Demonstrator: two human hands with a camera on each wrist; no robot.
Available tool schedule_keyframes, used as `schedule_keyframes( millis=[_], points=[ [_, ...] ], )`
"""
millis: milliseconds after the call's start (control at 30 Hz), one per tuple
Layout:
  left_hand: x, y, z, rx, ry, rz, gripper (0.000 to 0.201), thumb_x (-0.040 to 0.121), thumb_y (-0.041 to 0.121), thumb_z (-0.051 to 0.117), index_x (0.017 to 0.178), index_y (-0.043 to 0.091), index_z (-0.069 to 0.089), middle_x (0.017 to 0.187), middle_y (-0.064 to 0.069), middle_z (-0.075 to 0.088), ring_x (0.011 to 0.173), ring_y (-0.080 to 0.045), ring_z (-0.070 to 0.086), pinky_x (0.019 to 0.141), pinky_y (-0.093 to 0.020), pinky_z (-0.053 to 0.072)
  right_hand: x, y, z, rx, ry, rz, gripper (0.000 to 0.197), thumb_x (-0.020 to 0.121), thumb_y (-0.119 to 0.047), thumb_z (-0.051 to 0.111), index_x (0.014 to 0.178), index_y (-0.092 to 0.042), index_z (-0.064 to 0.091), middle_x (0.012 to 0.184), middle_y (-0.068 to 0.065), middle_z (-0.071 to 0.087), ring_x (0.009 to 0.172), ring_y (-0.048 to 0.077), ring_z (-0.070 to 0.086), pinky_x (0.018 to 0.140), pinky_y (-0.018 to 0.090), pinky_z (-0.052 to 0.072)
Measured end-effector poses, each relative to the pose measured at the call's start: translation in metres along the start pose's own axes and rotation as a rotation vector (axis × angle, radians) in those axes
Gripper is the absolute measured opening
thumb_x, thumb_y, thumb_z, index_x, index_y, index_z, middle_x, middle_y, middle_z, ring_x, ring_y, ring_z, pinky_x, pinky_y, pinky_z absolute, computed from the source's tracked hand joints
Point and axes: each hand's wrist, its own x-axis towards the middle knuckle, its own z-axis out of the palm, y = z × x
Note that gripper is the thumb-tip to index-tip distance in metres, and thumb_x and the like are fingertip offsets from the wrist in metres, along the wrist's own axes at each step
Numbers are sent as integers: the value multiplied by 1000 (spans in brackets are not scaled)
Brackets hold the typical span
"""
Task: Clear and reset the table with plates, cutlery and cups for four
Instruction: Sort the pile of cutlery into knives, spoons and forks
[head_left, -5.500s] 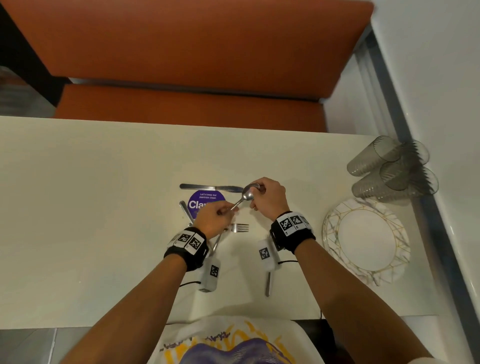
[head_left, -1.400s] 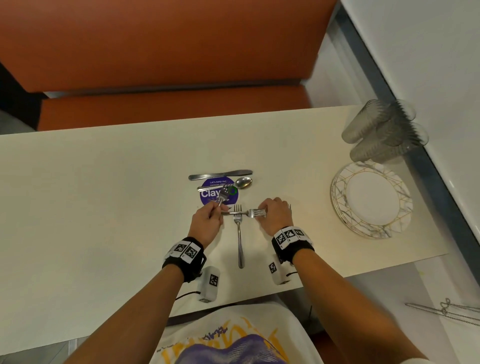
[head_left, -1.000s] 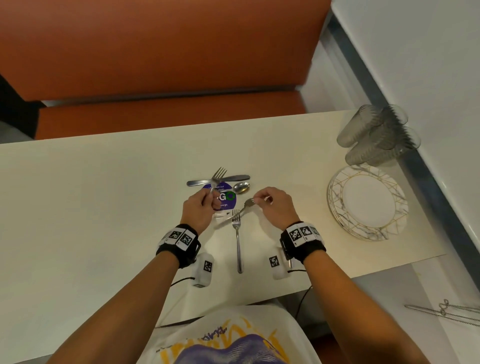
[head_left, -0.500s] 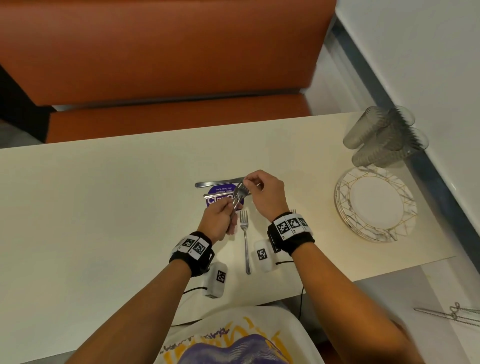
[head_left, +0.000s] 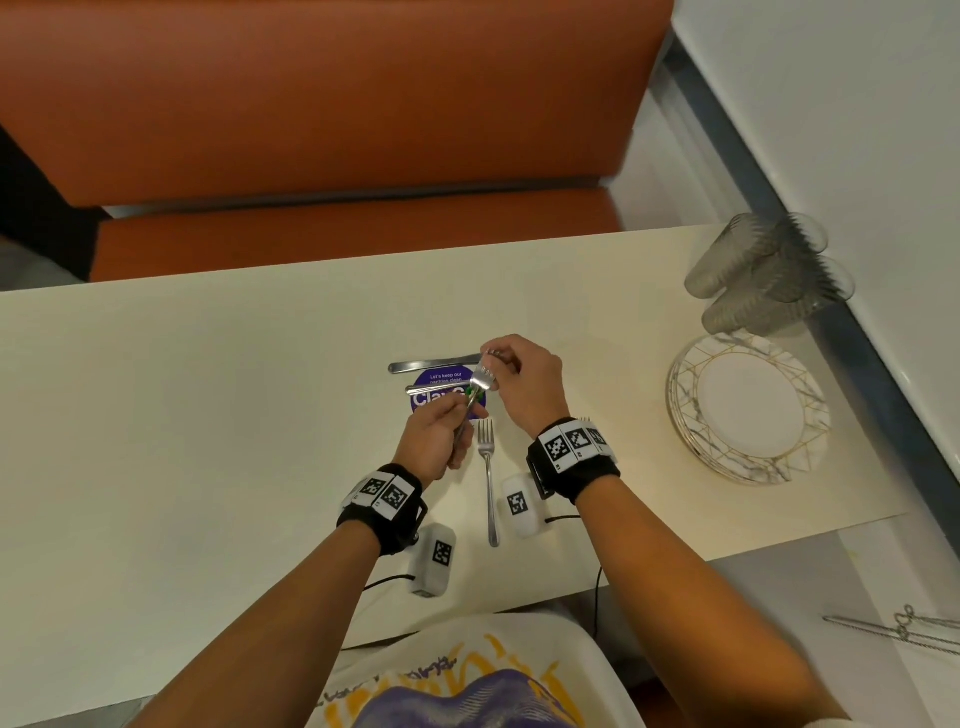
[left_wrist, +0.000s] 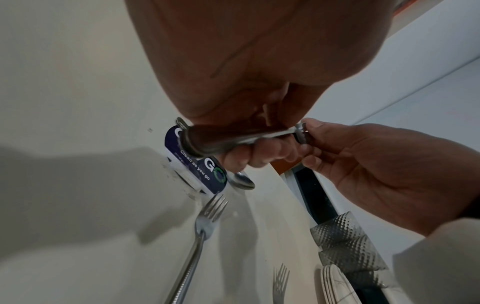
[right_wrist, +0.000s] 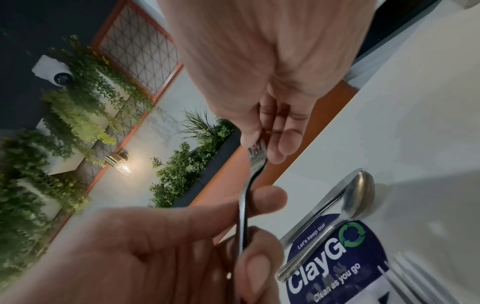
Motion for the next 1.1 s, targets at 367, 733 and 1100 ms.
schedule_keyframes(
  millis=[367, 733, 1100],
  points=[
    [9, -36, -16, 294, 126, -36, 32, 106, 25, 45, 79, 18, 61, 71, 4, 55, 58, -16, 45, 57, -30, 37, -14, 53, 6, -279, -139, 210, 18, 100, -29, 57, 105, -15, 68, 100, 1, 70, 88, 16, 63, 74, 18, 47],
    [11, -44, -28, 408, 172, -152, 33, 105, 21, 42, 89, 15, 70, 79, 7, 61, 71, -17, 52, 71, -32, 41, -32, 76, 15, -395, -394, 234, 10, 84, -11, 73, 87, -19, 68, 87, 0, 67, 79, 14, 62, 74, 27, 49],
    [7, -26, -7, 82, -2, -259, 26, 101, 6, 45, 101, -6, 69, 78, -28, 71, 67, -41, 71, 66, -47, 63, -9, 31, -1, -61, -64, 230, 11, 84, -12, 76, 85, -17, 67, 84, -4, 75, 79, 13, 73, 78, 28, 59]
  ],
)
